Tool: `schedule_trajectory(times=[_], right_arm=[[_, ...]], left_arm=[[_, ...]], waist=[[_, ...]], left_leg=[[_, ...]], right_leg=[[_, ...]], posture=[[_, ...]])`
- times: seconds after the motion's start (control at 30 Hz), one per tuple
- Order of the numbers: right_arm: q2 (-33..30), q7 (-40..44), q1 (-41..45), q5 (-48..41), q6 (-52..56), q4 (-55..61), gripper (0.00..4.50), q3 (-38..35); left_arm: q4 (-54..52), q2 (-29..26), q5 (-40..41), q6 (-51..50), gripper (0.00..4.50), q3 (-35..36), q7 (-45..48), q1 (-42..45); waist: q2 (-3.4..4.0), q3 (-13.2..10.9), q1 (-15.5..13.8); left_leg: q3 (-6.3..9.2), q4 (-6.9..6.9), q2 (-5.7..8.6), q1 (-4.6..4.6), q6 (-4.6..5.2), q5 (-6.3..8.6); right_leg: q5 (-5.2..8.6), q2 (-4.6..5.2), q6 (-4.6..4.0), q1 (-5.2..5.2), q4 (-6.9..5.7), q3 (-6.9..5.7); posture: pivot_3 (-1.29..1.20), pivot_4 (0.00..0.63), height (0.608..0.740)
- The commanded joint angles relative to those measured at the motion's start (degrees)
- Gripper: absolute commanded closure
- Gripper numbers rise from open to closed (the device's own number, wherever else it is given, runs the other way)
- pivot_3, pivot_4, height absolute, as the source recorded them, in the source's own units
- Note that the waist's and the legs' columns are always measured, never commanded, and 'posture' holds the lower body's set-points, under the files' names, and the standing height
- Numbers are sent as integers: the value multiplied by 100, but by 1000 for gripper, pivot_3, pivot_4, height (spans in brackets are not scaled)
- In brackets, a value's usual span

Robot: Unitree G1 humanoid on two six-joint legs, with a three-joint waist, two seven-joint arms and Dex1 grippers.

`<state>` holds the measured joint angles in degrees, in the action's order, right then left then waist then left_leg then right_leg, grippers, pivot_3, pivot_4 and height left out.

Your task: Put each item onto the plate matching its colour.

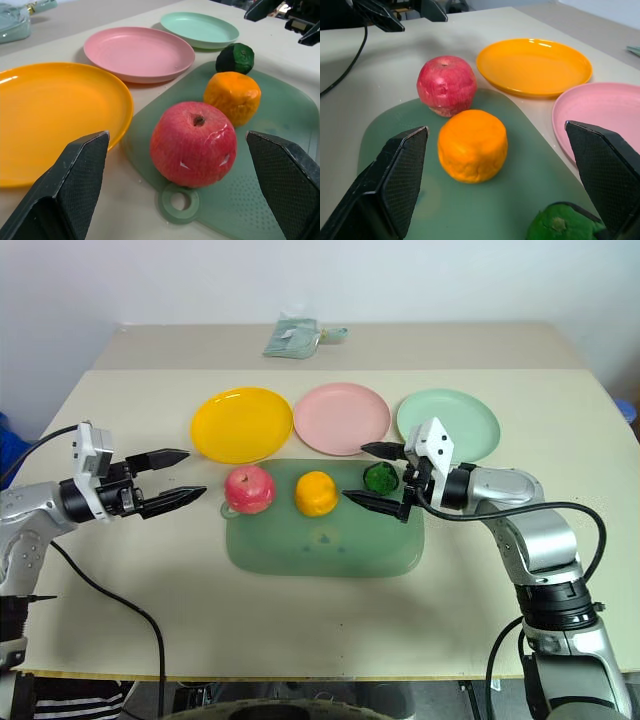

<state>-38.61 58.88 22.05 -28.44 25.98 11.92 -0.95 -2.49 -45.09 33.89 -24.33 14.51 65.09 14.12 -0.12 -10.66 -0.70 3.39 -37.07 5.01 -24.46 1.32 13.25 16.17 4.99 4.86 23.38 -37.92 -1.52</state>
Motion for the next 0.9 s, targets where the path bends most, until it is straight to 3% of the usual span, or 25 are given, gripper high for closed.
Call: schedule_trajectory(times=[0.03, 0.53, 0.73, 0.9], right_arm=[[-33, 81, 130, -61, -84, 13, 36, -87], [-106, 87, 231, -159, -103, 89, 36, -255], [-70, 112, 207, -439, 65, 373, 36, -256], [-46, 328, 295, -749, 167, 485, 36, -201]], left_arm=[[-241, -70, 101, 2, 0, 144, -70, 120], [-100, 45, 89, 24, 0, 32, -93, 313], [-58, -4, -261, 275, 0, -335, 102, 308], [148, 555, -464, 616, 0, -644, -138, 548]], waist=[[0, 0, 2], [0, 0, 5], [0, 0, -4], [-1, 0, -11]], left_leg=[[0, 0, 0, 0, 0, 0], [0, 1, 0, 0, 0, 0], [-1, 0, 0, 0, 0, 0], [0, -1, 1, 0, 1, 0]], right_leg=[[0, 0, 0, 0, 0, 0], [0, 0, 0, 0, 0, 0], [0, 0, 0, -1, 0, 0], [0, 1, 0, -3, 2, 0]], posture=[[0, 150, 729], [0, 150, 729], [0, 150, 729], [0, 150, 729]])
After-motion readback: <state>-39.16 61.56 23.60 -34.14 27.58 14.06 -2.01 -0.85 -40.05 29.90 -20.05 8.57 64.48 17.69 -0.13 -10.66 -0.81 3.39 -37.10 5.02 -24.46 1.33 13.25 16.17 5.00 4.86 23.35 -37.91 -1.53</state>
